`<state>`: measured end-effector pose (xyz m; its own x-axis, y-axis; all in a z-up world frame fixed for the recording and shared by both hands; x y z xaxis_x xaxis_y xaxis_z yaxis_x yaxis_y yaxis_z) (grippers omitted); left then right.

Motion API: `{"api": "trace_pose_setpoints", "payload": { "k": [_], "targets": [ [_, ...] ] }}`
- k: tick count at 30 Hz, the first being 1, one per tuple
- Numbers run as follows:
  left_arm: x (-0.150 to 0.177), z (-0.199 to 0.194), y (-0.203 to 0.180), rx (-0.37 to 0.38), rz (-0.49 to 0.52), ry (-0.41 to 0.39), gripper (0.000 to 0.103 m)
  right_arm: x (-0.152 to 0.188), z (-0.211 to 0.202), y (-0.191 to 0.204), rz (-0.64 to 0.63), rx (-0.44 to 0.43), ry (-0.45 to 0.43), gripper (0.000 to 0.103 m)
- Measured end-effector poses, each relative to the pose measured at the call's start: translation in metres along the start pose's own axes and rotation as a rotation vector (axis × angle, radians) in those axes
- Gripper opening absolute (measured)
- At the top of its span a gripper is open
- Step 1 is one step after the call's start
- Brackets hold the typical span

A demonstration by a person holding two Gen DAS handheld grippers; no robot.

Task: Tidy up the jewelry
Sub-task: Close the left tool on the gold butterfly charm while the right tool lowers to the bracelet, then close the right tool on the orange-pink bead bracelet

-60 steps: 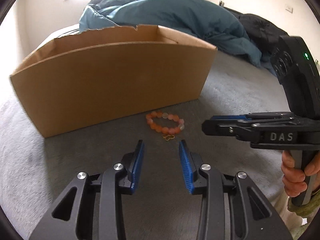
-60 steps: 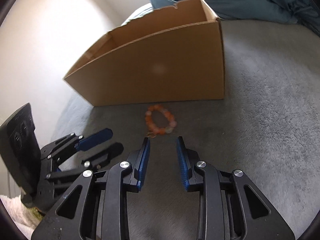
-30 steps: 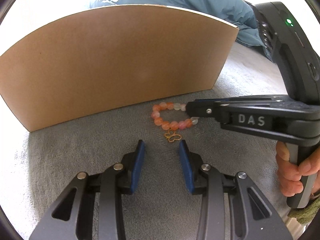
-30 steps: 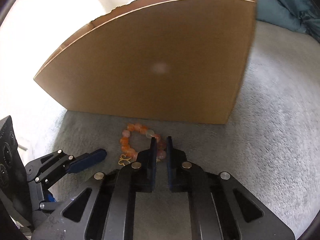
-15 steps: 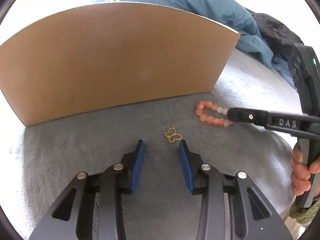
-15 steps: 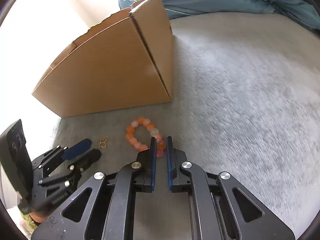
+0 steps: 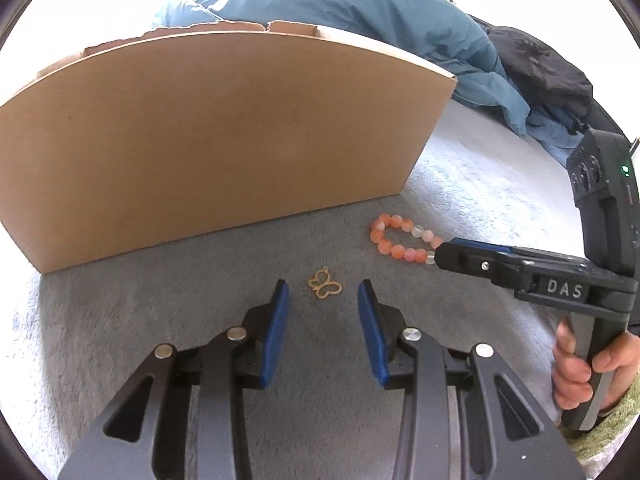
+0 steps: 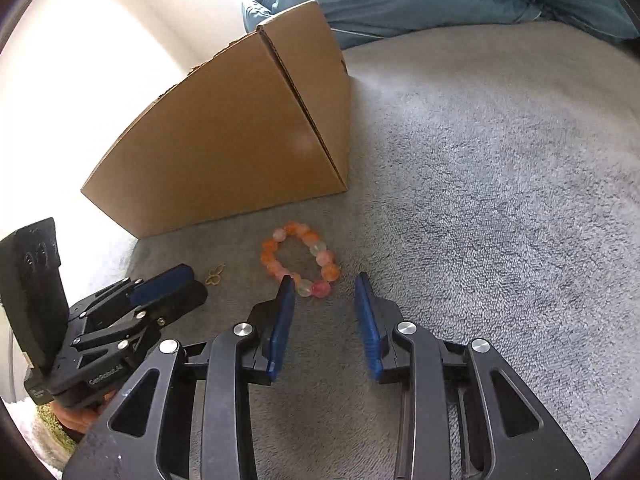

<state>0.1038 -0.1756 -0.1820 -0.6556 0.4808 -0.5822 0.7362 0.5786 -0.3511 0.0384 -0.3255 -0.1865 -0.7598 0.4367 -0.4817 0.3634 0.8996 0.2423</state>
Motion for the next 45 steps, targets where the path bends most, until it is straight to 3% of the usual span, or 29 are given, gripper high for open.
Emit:
{"api": "trace_pose_setpoints", "payload": {
  "k": [13,19,30,45],
  "targets": [
    [-0.005,0.034,-0.008,-0.121,0.066,0.076,0.028,0.003,-0.001,-0.013,0.024,-0.029,-0.005,0.031],
    [-0.007,0.036,-0.009,-0.145,0.058,0.066,0.017,0.003,-0.003,-0.015,0.027,-0.035,-0.007,0.031],
    [0.001,0.017,-0.003,-0.129,0.024,0.033,0.016,0.004,-0.005,-0.017,0.036,-0.043,-0.011,0.031],
    [0.005,-0.010,0.012,-0.179,-0.024,-0.031,0.016,-0.006,-0.012,-0.008,-0.020,-0.018,-0.013,0.033]
  ]
}}
Point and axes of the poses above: each gripper's, at about its wrist camera, not at the fingertips, and z roughly the way its jaws point, y to its left, x to its underside, the point moved 4 cm from there along z, roughly the way its jaws point, and after that the axes turned 14 degrees about x, right-handed, at the moved point
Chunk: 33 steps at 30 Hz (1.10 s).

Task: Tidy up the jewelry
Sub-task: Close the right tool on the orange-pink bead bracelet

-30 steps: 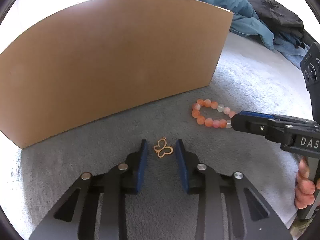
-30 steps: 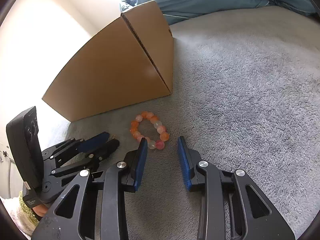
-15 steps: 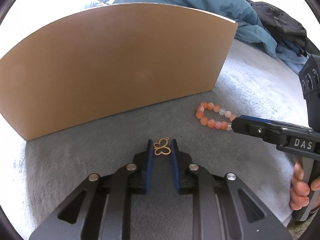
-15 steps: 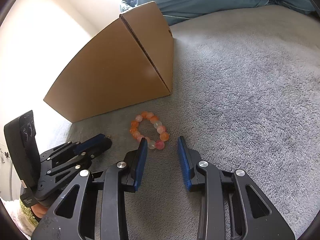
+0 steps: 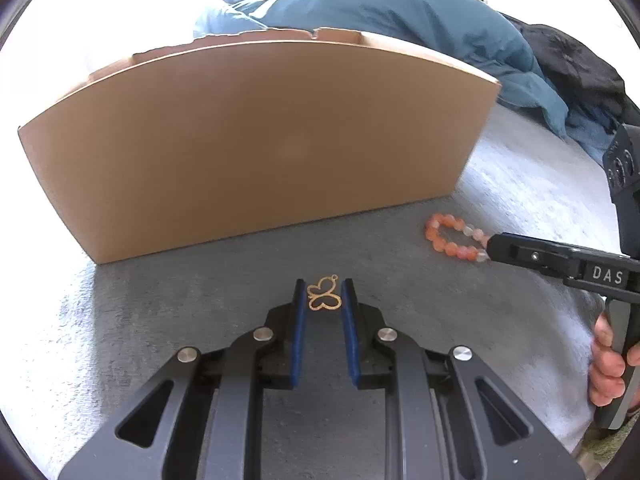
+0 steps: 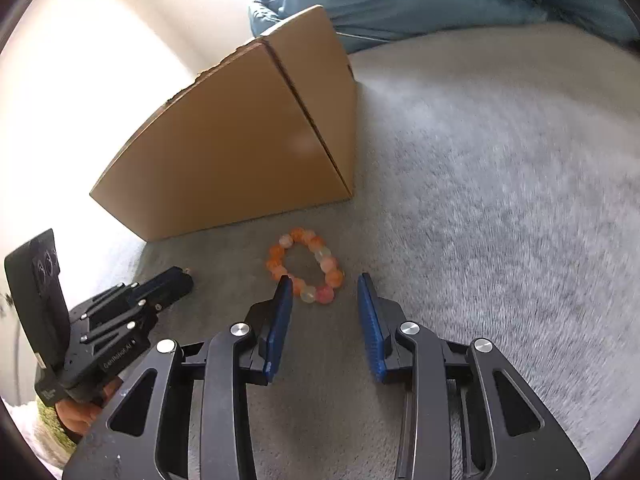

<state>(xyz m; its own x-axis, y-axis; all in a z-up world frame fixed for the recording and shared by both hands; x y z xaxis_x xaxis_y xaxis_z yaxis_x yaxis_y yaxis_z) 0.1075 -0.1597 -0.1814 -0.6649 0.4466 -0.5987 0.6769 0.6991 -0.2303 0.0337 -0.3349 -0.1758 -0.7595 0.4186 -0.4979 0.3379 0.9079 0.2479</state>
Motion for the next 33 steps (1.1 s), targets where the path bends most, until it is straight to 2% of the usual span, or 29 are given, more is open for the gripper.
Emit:
{"api": "trace_pose_setpoints", "payload": {
  "k": [7,14,20,24,33],
  "targets": [
    [0.002,0.001,0.010,0.002,-0.031,-0.002,0.016,-0.017,0.007,0.017,-0.107,0.074,-0.023,0.033],
    [0.002,0.011,0.015,0.006,-0.049,0.006,0.016,-0.016,0.031,0.029,-0.199,0.150,0.005,0.033],
    [-0.001,0.016,0.019,0.006,-0.051,0.009,0.016,-0.016,0.037,0.031,-0.179,0.176,0.006,0.022],
    [-0.001,0.016,0.021,0.012,-0.054,0.003,0.016,-0.015,0.034,0.031,-0.152,0.175,0.010,0.008],
    [0.001,0.007,0.017,0.007,-0.052,-0.026,0.015,0.003,0.009,0.019,-0.005,0.102,0.037,0.007]
  ]
}}
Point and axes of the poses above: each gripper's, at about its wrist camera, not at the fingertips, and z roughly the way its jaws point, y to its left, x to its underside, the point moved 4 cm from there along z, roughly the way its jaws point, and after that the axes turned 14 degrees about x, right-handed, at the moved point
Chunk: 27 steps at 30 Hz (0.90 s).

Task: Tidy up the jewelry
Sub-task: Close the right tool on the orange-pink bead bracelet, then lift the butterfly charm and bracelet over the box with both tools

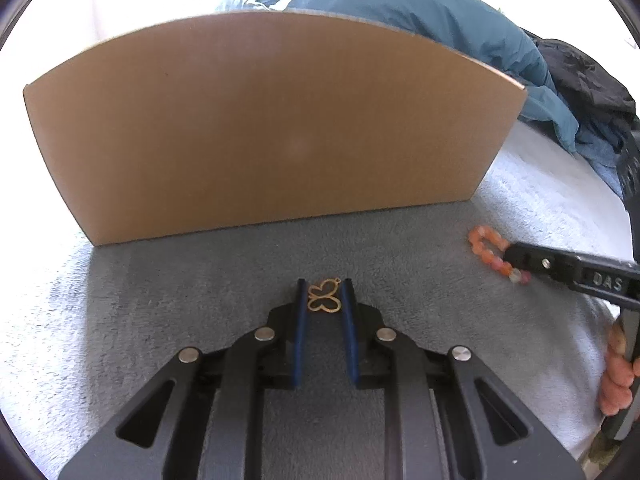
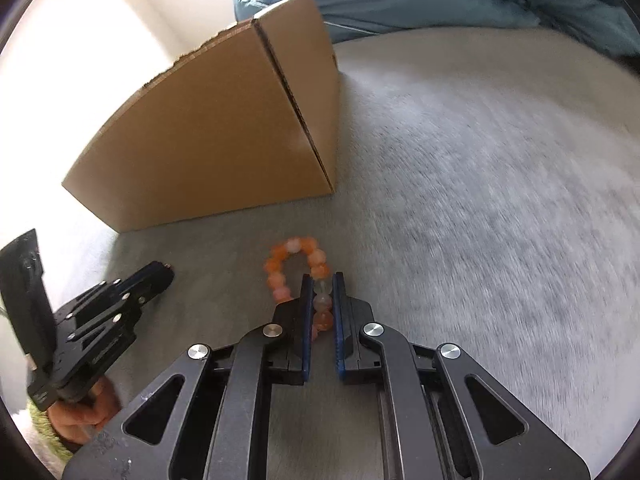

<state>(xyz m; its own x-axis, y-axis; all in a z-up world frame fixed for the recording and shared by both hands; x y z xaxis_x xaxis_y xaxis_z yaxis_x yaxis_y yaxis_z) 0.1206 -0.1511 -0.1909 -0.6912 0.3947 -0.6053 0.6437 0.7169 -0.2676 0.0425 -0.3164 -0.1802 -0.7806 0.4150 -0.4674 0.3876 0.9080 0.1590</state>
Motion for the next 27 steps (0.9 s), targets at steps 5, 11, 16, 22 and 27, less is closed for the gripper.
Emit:
{"api": "trace_pose_setpoints", "payload": {
  "k": [5,11,16,22,27],
  "targets": [
    [0.002,-0.020,0.001,0.012,-0.022,-0.033,0.015,0.003,-0.030,-0.003,-0.009,0.014,-0.034,0.007],
    [-0.006,-0.063,0.000,0.036,-0.022,-0.109,0.015,-0.014,-0.069,0.021,-0.069,0.045,-0.111,0.007],
    [-0.034,-0.115,-0.004,0.080,0.007,-0.221,0.015,-0.053,-0.106,0.019,-0.121,0.032,-0.213,0.007],
    [-0.097,-0.145,0.005,0.136,0.030,-0.272,0.015,-0.112,-0.126,0.049,-0.172,-0.055,-0.292,0.007],
    [-0.140,-0.091,0.035,0.071,-0.026,-0.057,0.015,-0.151,-0.087,0.071,-0.192,-0.099,-0.200,0.007]
  ]
}}
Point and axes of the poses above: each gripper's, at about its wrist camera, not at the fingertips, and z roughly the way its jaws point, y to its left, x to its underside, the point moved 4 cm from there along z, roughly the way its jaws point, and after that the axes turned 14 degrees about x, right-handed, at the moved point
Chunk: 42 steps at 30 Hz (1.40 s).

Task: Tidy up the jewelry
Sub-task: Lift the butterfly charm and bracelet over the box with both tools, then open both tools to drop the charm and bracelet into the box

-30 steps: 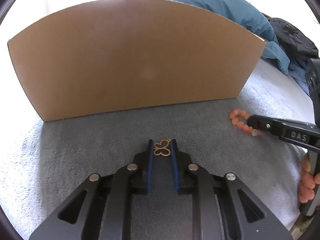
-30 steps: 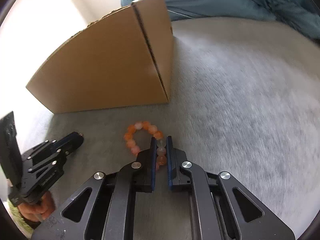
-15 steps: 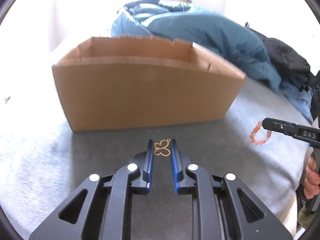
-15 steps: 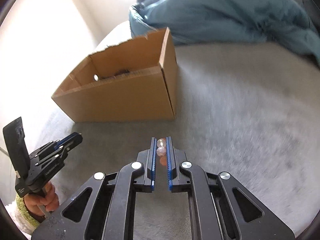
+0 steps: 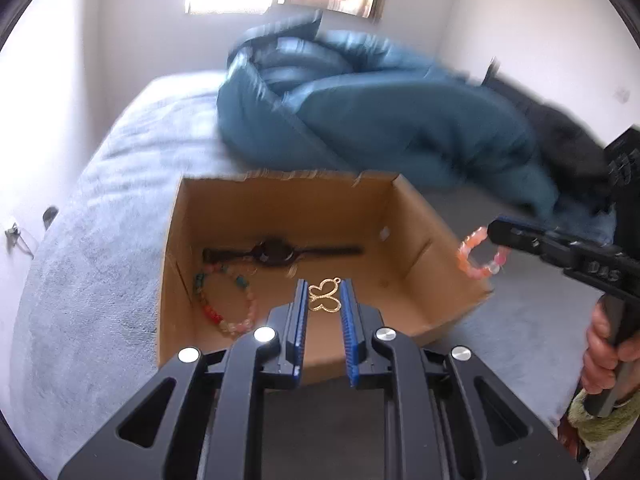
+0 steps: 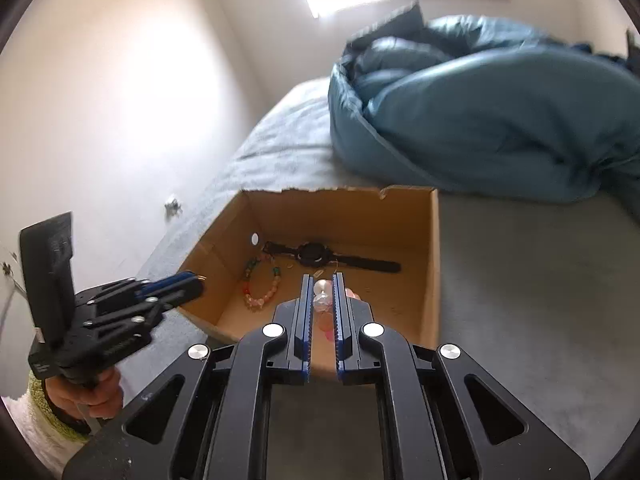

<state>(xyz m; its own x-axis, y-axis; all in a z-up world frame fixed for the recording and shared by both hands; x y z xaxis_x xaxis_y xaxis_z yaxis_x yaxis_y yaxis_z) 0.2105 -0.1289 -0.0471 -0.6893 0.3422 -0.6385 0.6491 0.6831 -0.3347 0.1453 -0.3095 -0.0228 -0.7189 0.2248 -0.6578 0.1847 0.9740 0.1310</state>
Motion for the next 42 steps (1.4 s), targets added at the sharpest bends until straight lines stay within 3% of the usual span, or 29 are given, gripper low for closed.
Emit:
{"api": "trace_pose_setpoints", "payload": {
  "k": [3,10,12,16,19,25,28,31,34,38,42],
  "targets": [
    [-0.011,0.029,0.018,0.029,-0.076,0.074,0.015,-0.011,0.039,0.002,0.011,-0.002,0.099,0.007],
    [-0.012,0.070,0.033,-0.011,-0.100,0.171,0.016,-0.007,0.097,0.002,0.021,0.004,0.255,0.012],
    [-0.009,0.076,0.037,-0.003,-0.126,0.180,0.018,-0.006,0.101,0.001,0.017,0.004,0.253,0.014],
    [-0.004,0.078,0.043,0.018,-0.154,0.182,0.035,-0.004,0.096,-0.005,0.018,0.018,0.236,0.020],
    [-0.005,0.072,0.041,0.028,-0.156,0.170,0.041,-0.005,0.086,-0.011,0.034,0.021,0.209,0.023],
    [-0.018,0.027,0.031,0.051,-0.127,0.054,0.054,-0.006,0.054,-0.032,0.070,0.050,0.140,0.034],
    [-0.025,-0.002,0.028,0.023,-0.103,-0.024,0.066,-0.005,0.035,-0.047,0.095,0.077,0.094,0.043],
    [-0.026,-0.023,0.038,-0.076,-0.101,-0.076,0.077,-0.001,0.027,-0.062,0.133,0.104,0.080,0.051],
    [-0.017,-0.023,0.055,-0.135,-0.152,-0.054,0.082,0.009,0.031,-0.076,0.183,0.111,0.113,0.052],
    [0.003,-0.002,0.079,-0.136,-0.280,0.027,0.082,0.029,0.051,-0.079,0.220,0.091,0.202,0.052],
    [0.016,0.014,0.087,-0.110,-0.337,0.069,0.082,0.038,0.060,-0.076,0.231,0.066,0.246,0.052]
  ]
}}
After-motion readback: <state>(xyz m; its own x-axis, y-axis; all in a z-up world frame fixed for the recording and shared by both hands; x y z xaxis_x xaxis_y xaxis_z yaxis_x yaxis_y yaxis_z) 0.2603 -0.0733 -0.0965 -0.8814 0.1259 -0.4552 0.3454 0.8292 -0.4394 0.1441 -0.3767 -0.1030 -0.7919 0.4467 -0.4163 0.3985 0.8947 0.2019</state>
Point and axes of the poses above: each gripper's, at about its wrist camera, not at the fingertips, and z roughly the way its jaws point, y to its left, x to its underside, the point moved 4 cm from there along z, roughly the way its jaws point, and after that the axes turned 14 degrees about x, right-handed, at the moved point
